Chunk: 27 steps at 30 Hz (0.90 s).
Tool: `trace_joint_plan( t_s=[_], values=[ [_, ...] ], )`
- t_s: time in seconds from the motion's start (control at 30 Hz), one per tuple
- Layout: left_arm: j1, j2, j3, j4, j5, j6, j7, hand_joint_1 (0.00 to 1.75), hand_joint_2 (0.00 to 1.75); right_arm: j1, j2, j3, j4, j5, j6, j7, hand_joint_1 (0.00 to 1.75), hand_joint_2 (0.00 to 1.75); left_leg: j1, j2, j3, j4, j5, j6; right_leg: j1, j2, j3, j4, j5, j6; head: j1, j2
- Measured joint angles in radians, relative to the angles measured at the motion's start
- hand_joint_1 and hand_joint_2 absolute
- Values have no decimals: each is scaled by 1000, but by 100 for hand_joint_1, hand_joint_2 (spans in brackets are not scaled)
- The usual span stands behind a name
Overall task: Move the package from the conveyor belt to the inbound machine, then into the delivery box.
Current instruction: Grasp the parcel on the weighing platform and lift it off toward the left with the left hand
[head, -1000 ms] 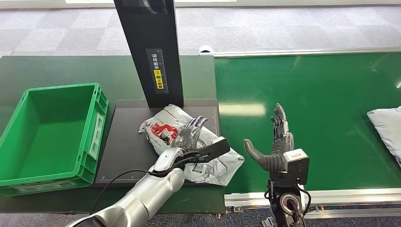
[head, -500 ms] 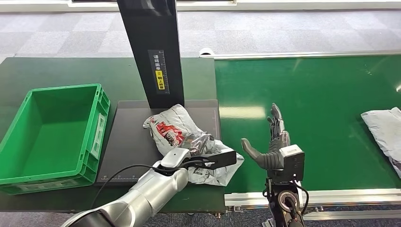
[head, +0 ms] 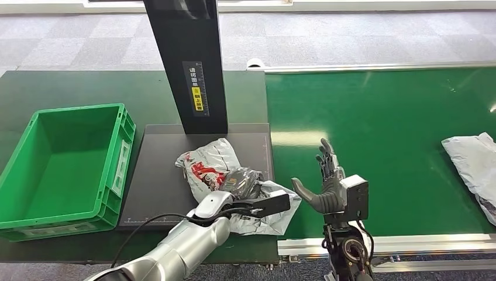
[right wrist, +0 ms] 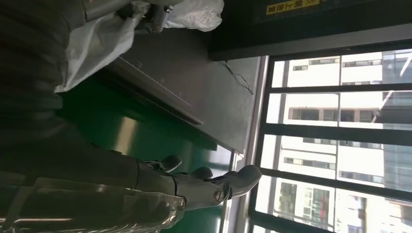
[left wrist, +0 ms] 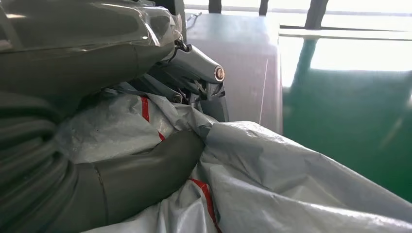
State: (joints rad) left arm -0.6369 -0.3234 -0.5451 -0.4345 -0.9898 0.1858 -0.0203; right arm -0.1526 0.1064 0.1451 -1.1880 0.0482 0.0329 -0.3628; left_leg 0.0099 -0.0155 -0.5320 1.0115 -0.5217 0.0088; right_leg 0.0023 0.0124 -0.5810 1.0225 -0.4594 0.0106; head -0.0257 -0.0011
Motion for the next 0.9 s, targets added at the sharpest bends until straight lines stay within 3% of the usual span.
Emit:
trace_joint_plan(
  t_s=[0.17,0.3,0.37,0.5,0.6,0.73,0.9],
  values=[
    [49,10,61,-61,72,191,-113,175,175,-5,-7,-16,97,-149,161,73,0,175,0,0,-3,0,0,0,0,0,-3,0,0,0,0,0],
    [103,17,124,-180,170,399,-285,175,175,-5,-17,-23,139,-177,174,72,0,175,0,0,-6,0,0,0,0,0,-7,0,0,0,0,0],
    [126,24,149,-253,200,455,-330,175,175,-2,-23,-24,141,-178,171,71,0,175,0,0,-8,0,0,0,0,0,-9,0,0,0,0,0],
    [159,35,178,-347,212,477,-359,175,175,1,-29,-24,141,-180,170,71,0,175,0,0,-9,0,0,0,0,0,-10,0,0,0,0,0],
    [198,33,226,-435,217,496,-461,175,175,1,-32,-20,147,-163,156,68,0,175,0,1,-10,0,0,0,0,0,-11,0,0,0,0,0],
    [269,18,367,-654,275,498,-642,175,175,-4,-40,0,159,-101,94,41,0,175,0,3,-11,0,0,0,0,2,-12,0,1,-1,0,0],
    [320,19,512,-912,205,498,-674,175,175,-9,-49,16,162,-78,70,28,0,175,0,3,-11,0,1,-1,1,2,-12,1,1,-1,0,0]
  ],
)
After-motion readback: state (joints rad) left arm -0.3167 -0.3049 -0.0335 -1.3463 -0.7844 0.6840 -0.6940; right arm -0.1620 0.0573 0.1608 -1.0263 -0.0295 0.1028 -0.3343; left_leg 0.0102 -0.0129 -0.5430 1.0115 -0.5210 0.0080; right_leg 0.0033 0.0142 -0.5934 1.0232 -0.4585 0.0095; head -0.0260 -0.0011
